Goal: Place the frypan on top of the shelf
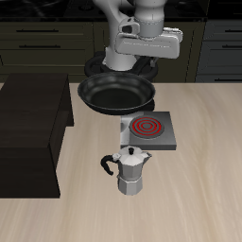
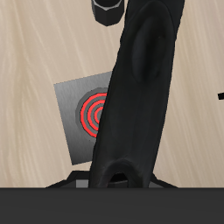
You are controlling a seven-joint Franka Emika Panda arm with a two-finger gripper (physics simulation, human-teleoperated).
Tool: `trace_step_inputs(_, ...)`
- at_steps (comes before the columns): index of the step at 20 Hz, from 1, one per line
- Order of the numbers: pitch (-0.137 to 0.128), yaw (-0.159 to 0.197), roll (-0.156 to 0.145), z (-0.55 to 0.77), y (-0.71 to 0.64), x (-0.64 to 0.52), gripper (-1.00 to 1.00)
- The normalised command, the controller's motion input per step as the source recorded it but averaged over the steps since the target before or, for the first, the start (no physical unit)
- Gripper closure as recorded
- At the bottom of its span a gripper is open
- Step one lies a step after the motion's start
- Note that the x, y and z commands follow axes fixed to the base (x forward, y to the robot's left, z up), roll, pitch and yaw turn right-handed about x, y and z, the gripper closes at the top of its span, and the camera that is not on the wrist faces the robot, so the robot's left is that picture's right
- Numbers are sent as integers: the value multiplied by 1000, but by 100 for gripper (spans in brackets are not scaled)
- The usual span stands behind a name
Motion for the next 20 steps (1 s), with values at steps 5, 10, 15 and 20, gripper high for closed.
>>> trace_step_inputs(5, -25, 15, 0, 160, 0, -37, 100)
trace_step_inputs(10, -22, 8, -40, 130, -165, 81, 100)
trace_step_inputs(15, -16, 0, -33, 135, -207, 38, 100)
trace_step_inputs(20, -32, -4, -53, 223, -239, 4, 100)
